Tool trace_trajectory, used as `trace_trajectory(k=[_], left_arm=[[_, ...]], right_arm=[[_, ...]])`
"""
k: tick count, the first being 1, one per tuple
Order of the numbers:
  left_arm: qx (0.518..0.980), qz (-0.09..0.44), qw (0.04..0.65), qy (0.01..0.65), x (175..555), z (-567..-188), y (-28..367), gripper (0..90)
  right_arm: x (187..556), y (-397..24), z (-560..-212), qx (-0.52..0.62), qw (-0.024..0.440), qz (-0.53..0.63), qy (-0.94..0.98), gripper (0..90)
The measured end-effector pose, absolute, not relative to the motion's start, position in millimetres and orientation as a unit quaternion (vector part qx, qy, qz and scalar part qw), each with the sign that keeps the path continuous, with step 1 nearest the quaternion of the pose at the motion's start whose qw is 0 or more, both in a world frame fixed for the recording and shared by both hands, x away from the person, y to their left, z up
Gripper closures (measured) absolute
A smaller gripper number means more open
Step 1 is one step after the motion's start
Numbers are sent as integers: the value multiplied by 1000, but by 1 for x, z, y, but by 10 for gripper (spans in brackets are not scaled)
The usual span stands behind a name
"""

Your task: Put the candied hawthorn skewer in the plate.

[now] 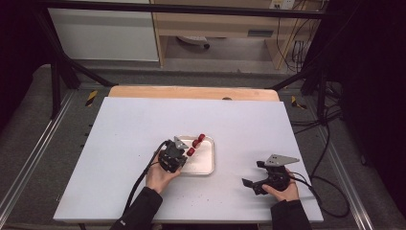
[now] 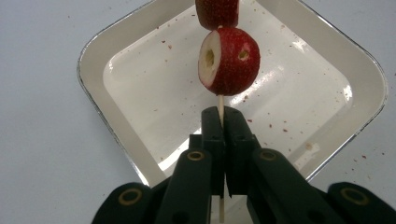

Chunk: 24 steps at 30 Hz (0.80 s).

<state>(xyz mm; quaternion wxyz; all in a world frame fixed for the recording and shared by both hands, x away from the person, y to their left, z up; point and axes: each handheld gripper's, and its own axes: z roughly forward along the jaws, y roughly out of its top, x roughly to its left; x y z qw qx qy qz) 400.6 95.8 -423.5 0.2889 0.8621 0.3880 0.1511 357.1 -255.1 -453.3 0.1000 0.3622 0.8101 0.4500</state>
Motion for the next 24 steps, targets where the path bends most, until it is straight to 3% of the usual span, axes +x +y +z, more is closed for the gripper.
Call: trace_trajectory(k=[24], left_arm=[[870,149,260,392,400,-432,88,866]], right_arm=[[357,-255,-454,361,100,450,811,21]])
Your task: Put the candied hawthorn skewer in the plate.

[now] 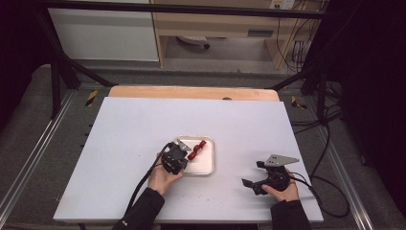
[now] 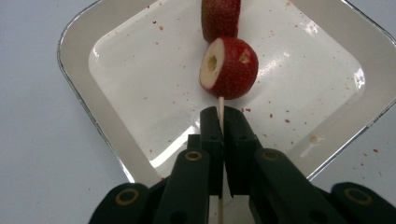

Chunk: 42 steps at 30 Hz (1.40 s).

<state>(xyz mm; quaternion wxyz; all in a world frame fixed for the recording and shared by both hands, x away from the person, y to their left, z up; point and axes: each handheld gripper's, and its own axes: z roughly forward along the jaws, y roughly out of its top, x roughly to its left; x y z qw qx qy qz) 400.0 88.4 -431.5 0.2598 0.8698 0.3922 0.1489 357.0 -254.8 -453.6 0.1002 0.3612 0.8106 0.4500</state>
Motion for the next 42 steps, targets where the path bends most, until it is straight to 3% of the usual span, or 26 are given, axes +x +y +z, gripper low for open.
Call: trace_trajectory(k=[10,22,29,33,42], left_arm=[[869,149,284,377,396,-420,98,695],[869,145,313,356,384,-401,126,325],[860,131,338,360,374,-397,162,199],[854,135,348,361,367,-401,179,140],[825,154,374,395,347,-421,226,137]], right_arm=[[357,-255,-453,362,101,450,810,21],[357,-256,-453,365,101,450,809,20],[357,-255,-453,368,98,450,808,20],[357,-255,-453,367,99,450,808,19],[357,-255,-454,370,96,447,809,16]])
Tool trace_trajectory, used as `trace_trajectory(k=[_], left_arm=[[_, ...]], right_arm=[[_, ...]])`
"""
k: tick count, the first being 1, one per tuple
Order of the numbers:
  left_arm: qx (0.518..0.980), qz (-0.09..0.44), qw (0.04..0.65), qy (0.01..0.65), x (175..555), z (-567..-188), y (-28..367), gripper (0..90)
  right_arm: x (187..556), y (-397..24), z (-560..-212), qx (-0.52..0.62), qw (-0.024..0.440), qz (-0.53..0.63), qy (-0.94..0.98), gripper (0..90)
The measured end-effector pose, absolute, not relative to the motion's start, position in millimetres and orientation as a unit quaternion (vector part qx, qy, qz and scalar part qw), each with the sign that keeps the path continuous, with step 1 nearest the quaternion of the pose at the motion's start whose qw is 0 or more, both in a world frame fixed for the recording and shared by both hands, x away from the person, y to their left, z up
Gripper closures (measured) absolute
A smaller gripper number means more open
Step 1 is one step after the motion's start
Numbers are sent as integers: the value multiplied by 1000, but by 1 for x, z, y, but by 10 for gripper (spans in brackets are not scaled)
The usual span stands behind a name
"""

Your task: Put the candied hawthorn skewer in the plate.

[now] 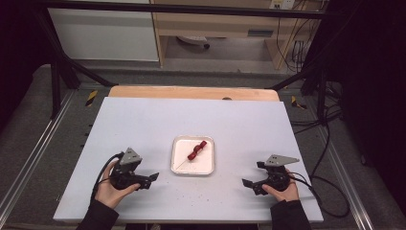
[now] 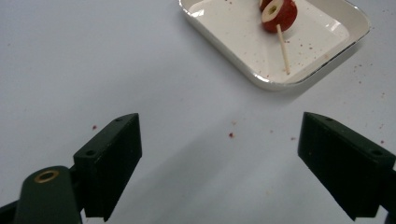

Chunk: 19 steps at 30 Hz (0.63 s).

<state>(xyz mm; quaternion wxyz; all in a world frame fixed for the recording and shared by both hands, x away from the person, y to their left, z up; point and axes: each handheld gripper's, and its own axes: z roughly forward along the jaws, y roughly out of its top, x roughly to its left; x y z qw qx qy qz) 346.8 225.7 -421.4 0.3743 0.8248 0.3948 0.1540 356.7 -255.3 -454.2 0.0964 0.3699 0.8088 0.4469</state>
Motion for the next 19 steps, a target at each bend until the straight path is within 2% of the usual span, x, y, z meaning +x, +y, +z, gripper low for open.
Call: trace_trajectory(k=[9,19], left_arm=[[813,155,391,403,332,-441,252,136],[817,152,385,400,332,-446,257,127]], right_arm=[[356,-256,-457,376,92,440,810,15],[356,-255,-459,374,89,434,815,15]])
